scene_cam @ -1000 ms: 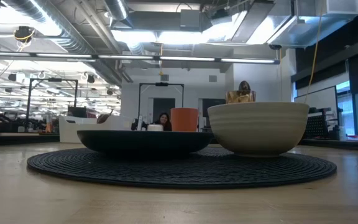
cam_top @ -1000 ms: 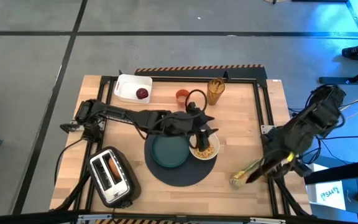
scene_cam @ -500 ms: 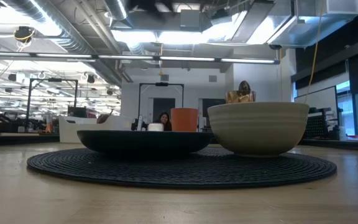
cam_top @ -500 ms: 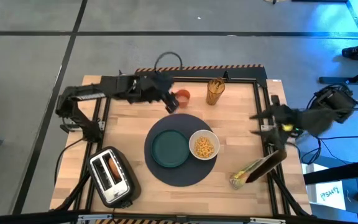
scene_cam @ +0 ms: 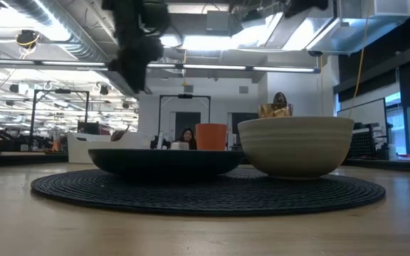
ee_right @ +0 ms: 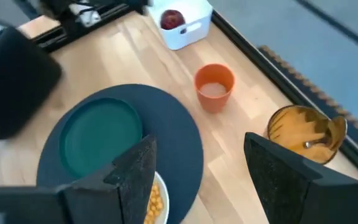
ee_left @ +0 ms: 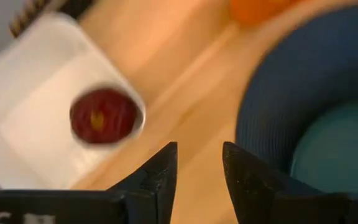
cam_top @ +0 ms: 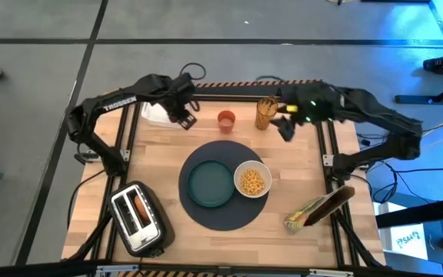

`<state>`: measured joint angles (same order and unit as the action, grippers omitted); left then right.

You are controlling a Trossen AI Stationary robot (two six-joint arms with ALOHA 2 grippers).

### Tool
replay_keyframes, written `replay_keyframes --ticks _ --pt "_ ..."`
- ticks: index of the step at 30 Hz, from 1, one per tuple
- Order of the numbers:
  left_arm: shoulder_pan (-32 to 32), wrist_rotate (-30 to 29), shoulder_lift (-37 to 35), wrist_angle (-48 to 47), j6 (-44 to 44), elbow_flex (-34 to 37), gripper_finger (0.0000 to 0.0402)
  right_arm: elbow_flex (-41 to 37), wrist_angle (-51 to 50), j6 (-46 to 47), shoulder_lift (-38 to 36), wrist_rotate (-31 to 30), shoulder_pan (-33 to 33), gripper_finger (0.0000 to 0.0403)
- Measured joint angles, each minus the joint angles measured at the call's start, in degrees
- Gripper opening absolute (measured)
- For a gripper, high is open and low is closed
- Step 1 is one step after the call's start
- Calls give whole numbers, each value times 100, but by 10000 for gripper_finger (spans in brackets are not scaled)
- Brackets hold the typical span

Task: Arrange a breakfast setting
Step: Put the bagel on the green plate

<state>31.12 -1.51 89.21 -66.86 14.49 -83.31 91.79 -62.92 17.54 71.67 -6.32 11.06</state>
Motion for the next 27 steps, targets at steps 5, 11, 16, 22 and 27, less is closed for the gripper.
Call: replay_keyframes --ticks 5,11,16,22,27 --pt "2 238 -647 -1003 146 -3 109 0 -35 9 363 525 1039 232" --pt "-950 614 -1891 -1250 2185 -11 100 0 190 82 634 1211 1892 232" --pt "-2772 -398 -2592 -1461 5975 -22 100 0 1035 45 782 1669 2421 232" --pt "-4827 -695 -2314 -1300 8973 -22 100 2 1498 -583 777 2406 2935 232" --pt "-5495 802 -1801 -1402 9859 -20 100 2 1170 -1092 777 2538 3200 232"
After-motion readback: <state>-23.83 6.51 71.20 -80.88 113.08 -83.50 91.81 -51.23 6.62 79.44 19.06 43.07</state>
